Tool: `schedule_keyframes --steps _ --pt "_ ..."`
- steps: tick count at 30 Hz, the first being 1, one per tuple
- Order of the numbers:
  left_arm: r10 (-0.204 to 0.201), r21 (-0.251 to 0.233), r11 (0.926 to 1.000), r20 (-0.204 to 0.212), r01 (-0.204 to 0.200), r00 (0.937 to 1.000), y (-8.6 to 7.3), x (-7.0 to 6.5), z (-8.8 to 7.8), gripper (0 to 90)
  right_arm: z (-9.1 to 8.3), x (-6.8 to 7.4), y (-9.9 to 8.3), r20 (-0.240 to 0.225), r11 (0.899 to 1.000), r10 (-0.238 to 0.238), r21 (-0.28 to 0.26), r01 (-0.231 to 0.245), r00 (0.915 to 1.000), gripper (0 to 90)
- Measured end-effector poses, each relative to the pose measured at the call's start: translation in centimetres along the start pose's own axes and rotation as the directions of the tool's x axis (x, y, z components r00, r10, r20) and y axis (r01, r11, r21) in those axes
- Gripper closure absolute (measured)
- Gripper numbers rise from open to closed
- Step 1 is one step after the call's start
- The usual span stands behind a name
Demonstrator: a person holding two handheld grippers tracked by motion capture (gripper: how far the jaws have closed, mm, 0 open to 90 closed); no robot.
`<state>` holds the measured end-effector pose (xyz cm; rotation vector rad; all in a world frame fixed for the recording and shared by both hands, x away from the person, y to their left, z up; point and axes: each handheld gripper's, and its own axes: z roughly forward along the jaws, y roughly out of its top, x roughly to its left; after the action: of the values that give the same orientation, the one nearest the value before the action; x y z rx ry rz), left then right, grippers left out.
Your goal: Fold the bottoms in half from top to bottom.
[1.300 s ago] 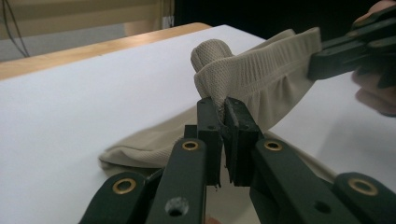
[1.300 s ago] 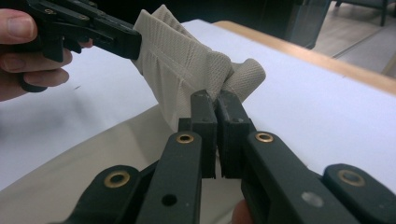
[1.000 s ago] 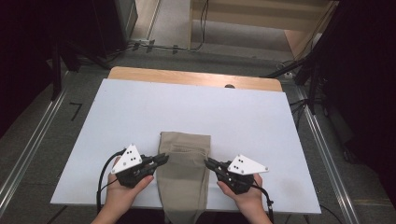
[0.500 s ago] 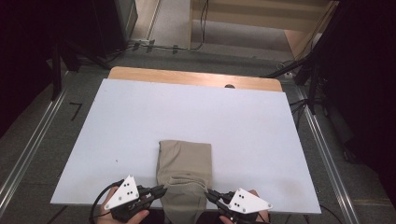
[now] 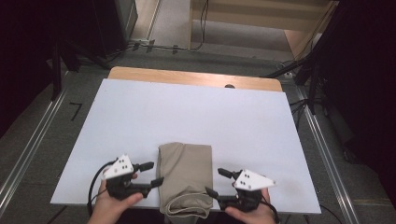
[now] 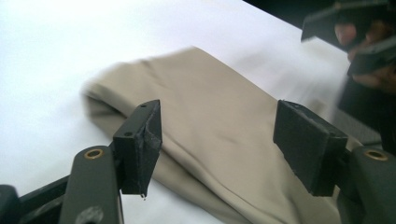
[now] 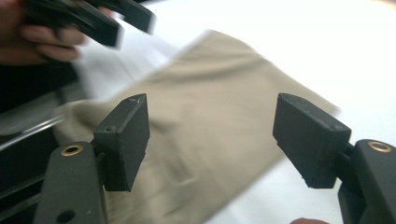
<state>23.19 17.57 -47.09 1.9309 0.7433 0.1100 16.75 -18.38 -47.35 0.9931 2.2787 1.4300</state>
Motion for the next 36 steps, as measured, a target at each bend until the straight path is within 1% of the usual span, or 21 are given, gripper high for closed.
schedule_keyframes --steps 1,2,4,7,8,10,12,14,16,18,21,23,24,25,27,28,29,30,32,33,36 --pt "-0.011 0.004 0.9999 -0.015 0.011 0.9998 0.6 1.0 0.5 34.2 0.5 -0.6 0.2 0.013 1.000 0.015 0.008 -0.015 0.9998 26.1" --pt "-0.019 0.001 0.9998 -0.022 0.019 0.9996 0.9 1.5 0.9 34.3 1.3 -1.5 0.5 0.044 0.999 0.033 0.026 -0.034 0.9985 27.2" --pt "-0.033 0.005 0.9994 -0.047 0.033 0.9984 1.8 2.9 1.9 34.3 2.6 -2.9 1.0 0.080 0.997 0.045 0.057 -0.049 0.9958 29.7" --pt "-0.052 0.049 0.9972 -0.075 0.056 0.9958 2.5 4.5 3.8 34.4 4.9 -5.0 1.7 0.093 0.994 0.052 0.088 -0.061 0.9943 34.0" --pt "-0.056 0.064 0.9961 -0.076 0.061 0.9955 2.6 4.9 4.3 35.2 5.7 -5.5 1.9 0.107 0.993 0.048 0.103 -0.059 0.9931 34.3" --pt "-0.054 0.094 0.9935 -0.096 0.063 0.9939 2.7 5.5 5.2 36.8 7.2 -6.4 2.2 0.102 0.988 0.055 0.138 -0.069 0.9932 34.6" --pt "-0.060 0.137 0.9874 -0.140 0.079 0.9883 2.6 6.1 5.9 39.5 8.5 -7.2 2.4 0.120 0.983 0.050 0.168 -0.070 0.9915 35.4" --pt "-0.072 0.172 0.9800 -0.162 0.100 0.9843 2.4 6.7 6.3 40.6 9.5 -8.1 2.3 0.122 0.977 0.063 0.197 -0.086 0.9906 35.5" --pt "-0.064 0.203 0.9745 -0.162 0.096 0.9848 2.1 7.0 6.6 42.3 10.2 -8.8 2.0 0.137 0.972 0.075 0.212 -0.103 0.9878 36.5" --pt "-0.058 0.212 0.9730 -0.160 0.092 0.9854 2.0 7.1 6.8 43.2 10.6 -9.4 1.8 0.136 0.968 0.091 0.219 -0.119 0.9866 37.5" --pt "-0.051 0.213 0.9736 -0.152 0.083 0.9871 1.9 7.0 6.9 47.6 10.9 -9.6 1.9 0.127 0.969 0.084 0.220 -0.111 0.9883 39.7" --pt "-0.040 0.220 0.9730 -0.142 0.071 0.9890 1.8 6.8 7.0 52.7 11.0 -9.4 1.9 0.127 0.970 0.058 0.227 -0.086 0.9902 46.5" --pt "-0.038 0.226 0.9718 -0.130 0.067 0.9908 1.8 6.8 7.0 56.1 11.0 -9.2 1.8 0.124 0.970 0.055 0.229 -0.082 0.9908 51.2" --pt "-0.054 0.235 0.9691 -0.101 0.076 0.9935 1.7 6.8 7.0 62.2 10.9 -9.2 1.8 0.112 0.970 0.056 0.228 -0.081 0.9921 58.4" --pt "-0.063 0.243 0.9664 -0.087 0.083 0.9942 1.7 6.8 6.9 70.3 10.7 -9.2 1.6 0.072 0.969 0.087 0.226 -0.101 0.9936 75.4" --pt "-0.063 0.249 0.9652 -0.078 0.080 0.9950 1.7 6.8 6.9 73.9 10.7 -9.2 1.5 0.046 0.968 0.100 0.225 -0.108 0.9939 80.9" --pt "-0.063 0.244 0.9666 -0.074 0.079 0.9953 1.7 6.7 6.9 78.7 10.6 -9.1 1.5 0.030 0.968 0.101 0.229 -0.106 0.9944 82.6" --pt "-0.060 0.238 0.9684 -0.071 0.075 0.9957 1.8 6.7 6.8 81.1 10.5 -8.9 1.5 0.030 0.968 0.089 0.232 -0.094 0.9956 83.7" --pt "-0.075 0.211 0.9738 -0.053 0.085 0.9957 2.1 6.7 6.5 83.7 10.0 -8.6 1.7 0.034 0.969 0.066 0.237 -0.072 0.9973 84.8" --pt "-0.076 0.193 0.9777 -0.045 0.083 0.9961 2.4 6.7 6.3 84.2 9.6 -8.4 1.8 0.047 0.973 0.060 0.220 -0.069 0.9971 85.0" --pt "-0.053 0.143 0.9880 -0.034 0.058 0.9980 4.0 6.6 5.9 84.8 7.5 -9.2 2.7 0.056 0.986 0.109 0.121 -0.115 0.9925 85.6"
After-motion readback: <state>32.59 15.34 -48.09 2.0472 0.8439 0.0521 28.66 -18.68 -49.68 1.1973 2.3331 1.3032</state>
